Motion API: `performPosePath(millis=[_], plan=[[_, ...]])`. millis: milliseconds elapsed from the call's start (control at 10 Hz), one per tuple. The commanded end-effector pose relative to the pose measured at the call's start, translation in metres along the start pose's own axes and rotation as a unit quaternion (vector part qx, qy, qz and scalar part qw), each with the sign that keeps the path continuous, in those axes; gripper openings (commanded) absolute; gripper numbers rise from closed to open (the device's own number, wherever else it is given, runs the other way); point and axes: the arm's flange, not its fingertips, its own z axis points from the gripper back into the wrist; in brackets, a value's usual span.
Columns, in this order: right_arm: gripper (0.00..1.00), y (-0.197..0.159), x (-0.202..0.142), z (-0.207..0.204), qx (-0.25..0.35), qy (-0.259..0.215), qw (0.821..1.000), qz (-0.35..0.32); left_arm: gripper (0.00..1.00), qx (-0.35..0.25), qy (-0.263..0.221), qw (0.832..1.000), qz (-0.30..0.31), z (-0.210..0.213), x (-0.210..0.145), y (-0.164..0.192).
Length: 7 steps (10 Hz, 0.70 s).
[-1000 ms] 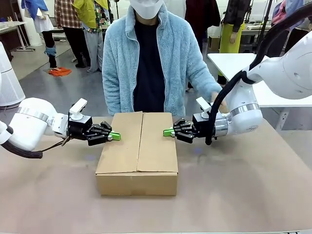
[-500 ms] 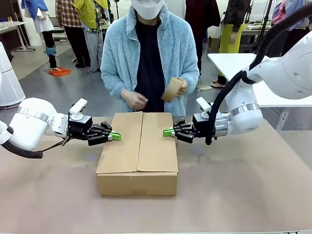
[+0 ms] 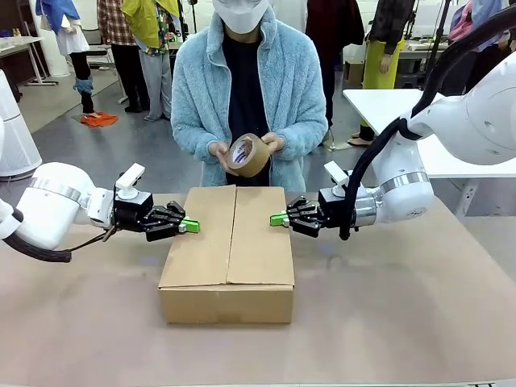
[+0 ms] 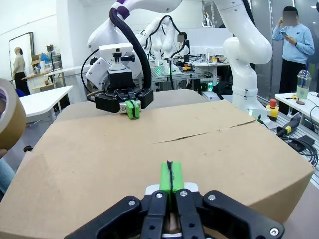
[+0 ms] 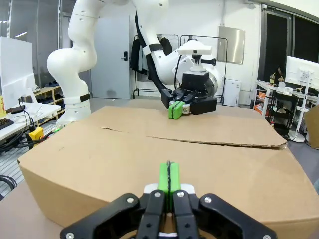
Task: Wrap the clocks to prevent damage.
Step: After the human seals the box with tape, release both hands from the side flaps of the Package Box.
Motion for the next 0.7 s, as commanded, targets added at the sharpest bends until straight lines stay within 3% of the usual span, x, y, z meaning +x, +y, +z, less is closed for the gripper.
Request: performPosePath(millis=[0,600], plan=[[0.01,0.0020,-0.0007,0.0000,-0.003,0.006,1.000,0.004,0.00,0.007,-0.004,1.000,0.001,-0.0012,-0.0013,0.0021],[0.01,0.0020,-0.0007,0.0000,-0.003,0.006,1.000,0.004,0.00,0.007,-0.004,1.000,0.001,-0.0012,-0.0013,0.0021]])
